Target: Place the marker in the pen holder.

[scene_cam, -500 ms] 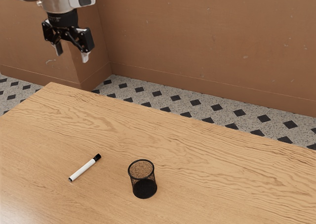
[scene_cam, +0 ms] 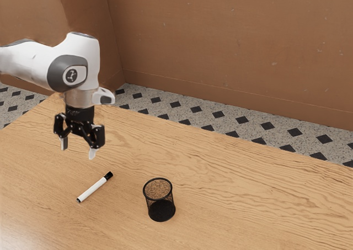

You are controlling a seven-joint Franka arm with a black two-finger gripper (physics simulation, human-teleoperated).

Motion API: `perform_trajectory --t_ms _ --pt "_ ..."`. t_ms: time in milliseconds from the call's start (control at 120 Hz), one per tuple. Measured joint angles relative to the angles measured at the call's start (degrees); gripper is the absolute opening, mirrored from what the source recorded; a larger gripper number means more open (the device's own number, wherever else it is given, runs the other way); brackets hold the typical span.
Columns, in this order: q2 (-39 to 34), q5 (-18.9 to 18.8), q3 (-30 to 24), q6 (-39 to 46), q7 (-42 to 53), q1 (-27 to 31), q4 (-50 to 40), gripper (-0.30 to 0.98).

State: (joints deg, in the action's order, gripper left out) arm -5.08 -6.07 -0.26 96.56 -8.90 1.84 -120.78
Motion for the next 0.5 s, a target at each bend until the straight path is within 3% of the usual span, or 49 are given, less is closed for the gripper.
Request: perform_trajectory --t_ms 175,500 --pt "3.9 1.0 0.1 8.6 -0.4 0.1 -6.4 0.69" --pt "12.7 1.0 0.1 21.2 3.3 2.4 -7.2 0.69"
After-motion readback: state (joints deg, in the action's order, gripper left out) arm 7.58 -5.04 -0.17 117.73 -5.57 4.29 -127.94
